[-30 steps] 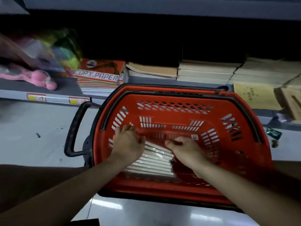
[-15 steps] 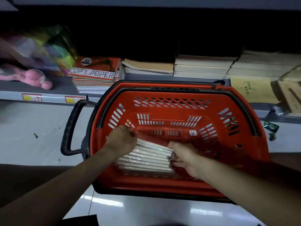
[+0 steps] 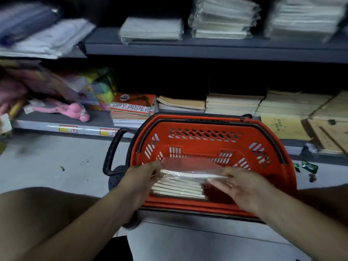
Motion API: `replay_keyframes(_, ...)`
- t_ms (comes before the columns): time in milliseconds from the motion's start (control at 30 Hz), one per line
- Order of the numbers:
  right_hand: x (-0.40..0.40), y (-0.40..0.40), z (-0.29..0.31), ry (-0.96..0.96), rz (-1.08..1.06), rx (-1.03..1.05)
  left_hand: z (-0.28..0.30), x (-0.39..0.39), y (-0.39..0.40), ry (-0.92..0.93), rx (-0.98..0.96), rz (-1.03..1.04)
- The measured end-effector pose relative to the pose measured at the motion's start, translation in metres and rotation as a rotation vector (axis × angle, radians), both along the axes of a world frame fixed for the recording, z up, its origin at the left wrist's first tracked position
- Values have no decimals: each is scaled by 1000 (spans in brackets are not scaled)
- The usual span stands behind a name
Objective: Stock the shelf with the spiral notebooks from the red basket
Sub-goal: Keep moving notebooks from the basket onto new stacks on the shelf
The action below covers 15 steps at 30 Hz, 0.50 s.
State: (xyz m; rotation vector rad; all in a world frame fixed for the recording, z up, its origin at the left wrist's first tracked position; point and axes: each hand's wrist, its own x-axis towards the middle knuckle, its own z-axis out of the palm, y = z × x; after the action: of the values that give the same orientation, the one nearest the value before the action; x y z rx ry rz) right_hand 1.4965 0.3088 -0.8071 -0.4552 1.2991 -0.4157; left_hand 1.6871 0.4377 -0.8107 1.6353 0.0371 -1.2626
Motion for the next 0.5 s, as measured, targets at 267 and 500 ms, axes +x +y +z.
replay_keyframes(267,-25,26,67,-191,148,-333,44,0,34,260,-402,-55)
replay_keyframes(500,-10,33,97,-430,218,-502,69,0,45,73,-738,60)
